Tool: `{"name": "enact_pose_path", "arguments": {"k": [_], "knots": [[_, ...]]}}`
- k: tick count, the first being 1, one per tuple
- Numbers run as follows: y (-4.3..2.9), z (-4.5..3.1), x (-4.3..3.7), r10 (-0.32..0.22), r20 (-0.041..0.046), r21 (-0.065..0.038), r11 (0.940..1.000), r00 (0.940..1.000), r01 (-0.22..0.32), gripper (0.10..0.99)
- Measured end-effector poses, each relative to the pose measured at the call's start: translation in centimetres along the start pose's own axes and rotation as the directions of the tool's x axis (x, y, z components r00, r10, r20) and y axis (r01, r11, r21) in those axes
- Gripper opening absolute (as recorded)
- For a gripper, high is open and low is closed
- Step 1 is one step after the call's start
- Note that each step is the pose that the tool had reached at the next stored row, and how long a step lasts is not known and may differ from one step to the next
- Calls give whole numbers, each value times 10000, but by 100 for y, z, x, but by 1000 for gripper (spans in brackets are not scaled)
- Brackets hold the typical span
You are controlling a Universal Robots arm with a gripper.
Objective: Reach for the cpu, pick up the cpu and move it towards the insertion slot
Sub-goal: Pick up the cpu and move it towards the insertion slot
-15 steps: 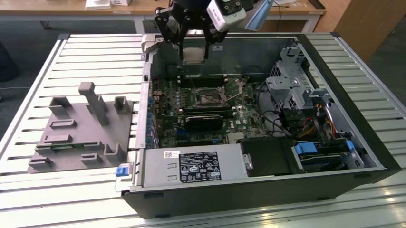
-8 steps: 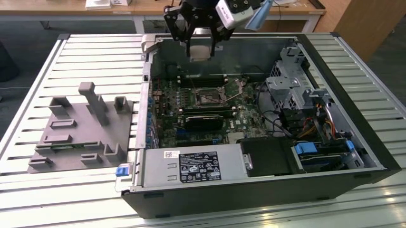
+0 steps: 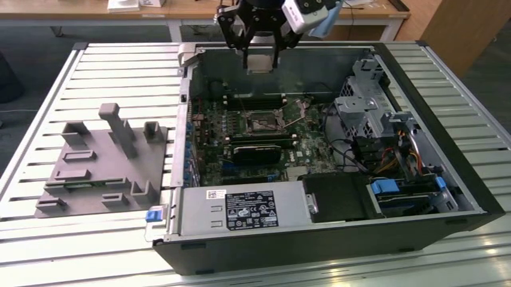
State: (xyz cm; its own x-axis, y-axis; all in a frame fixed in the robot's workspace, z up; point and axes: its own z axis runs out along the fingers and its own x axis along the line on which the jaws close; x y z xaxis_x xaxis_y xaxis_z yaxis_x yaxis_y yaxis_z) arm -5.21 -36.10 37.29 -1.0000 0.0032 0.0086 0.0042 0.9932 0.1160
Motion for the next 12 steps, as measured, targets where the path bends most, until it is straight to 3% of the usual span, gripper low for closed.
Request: {"name": "enact_pose_path", "arguments": {"k": [12], "knots": [[218, 55, -175, 3, 0, -1, 10000, 10000, -3, 545]]}}
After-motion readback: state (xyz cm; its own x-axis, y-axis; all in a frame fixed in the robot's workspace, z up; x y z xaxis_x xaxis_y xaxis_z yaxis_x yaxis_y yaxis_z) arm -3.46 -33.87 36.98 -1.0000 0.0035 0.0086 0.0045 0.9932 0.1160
